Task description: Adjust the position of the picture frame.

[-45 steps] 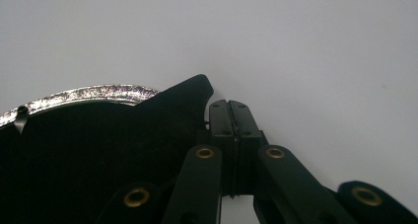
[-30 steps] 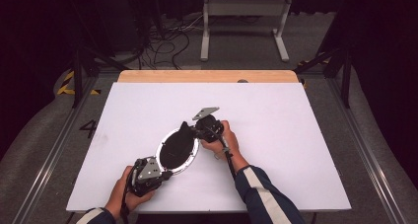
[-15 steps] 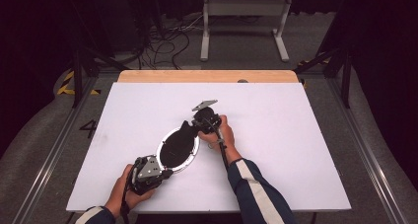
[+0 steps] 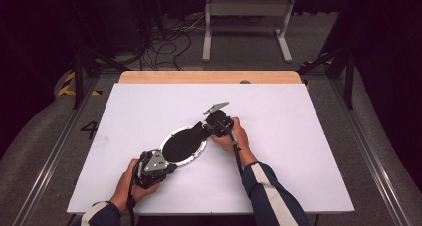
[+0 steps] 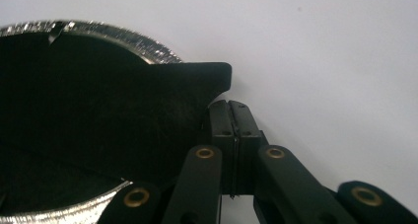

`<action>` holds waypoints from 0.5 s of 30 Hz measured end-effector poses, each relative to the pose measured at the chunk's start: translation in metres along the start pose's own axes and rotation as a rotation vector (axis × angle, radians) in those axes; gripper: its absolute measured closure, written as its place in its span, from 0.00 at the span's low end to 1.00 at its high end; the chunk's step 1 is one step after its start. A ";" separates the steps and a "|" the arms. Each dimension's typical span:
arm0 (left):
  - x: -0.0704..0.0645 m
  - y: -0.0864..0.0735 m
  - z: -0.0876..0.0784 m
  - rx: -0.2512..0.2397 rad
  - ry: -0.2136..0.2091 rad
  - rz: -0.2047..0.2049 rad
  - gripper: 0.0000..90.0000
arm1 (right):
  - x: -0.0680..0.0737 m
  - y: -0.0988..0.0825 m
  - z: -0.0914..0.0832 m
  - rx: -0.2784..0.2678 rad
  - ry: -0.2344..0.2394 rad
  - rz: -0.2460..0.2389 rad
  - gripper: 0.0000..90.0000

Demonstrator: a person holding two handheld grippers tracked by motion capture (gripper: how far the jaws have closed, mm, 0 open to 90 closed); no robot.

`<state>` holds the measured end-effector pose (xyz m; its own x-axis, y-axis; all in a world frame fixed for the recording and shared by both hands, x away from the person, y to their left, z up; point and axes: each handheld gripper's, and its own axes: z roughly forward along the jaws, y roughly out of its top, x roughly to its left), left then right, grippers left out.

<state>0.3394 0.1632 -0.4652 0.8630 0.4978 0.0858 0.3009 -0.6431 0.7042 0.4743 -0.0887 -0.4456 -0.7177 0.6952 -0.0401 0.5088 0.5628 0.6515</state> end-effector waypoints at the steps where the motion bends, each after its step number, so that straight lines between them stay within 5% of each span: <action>1: 0.001 -0.001 0.000 0.000 0.006 -0.006 1.00 | 0.000 -0.001 -0.002 0.004 0.000 -0.009 1.00; 10: 0.018 -0.004 -0.001 -0.010 -0.012 -0.050 1.00 | 0.004 -0.018 -0.014 0.008 -0.025 -0.059 1.00; 15: 0.022 -0.002 0.000 0.003 -0.026 -0.040 1.00 | 0.007 -0.035 -0.027 -0.001 -0.010 -0.074 1.00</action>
<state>0.3575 0.1755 -0.4644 0.8605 0.5079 0.0394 0.3367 -0.6251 0.7042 0.4391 -0.1152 -0.4481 -0.7487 0.6560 -0.0957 0.4539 0.6124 0.6472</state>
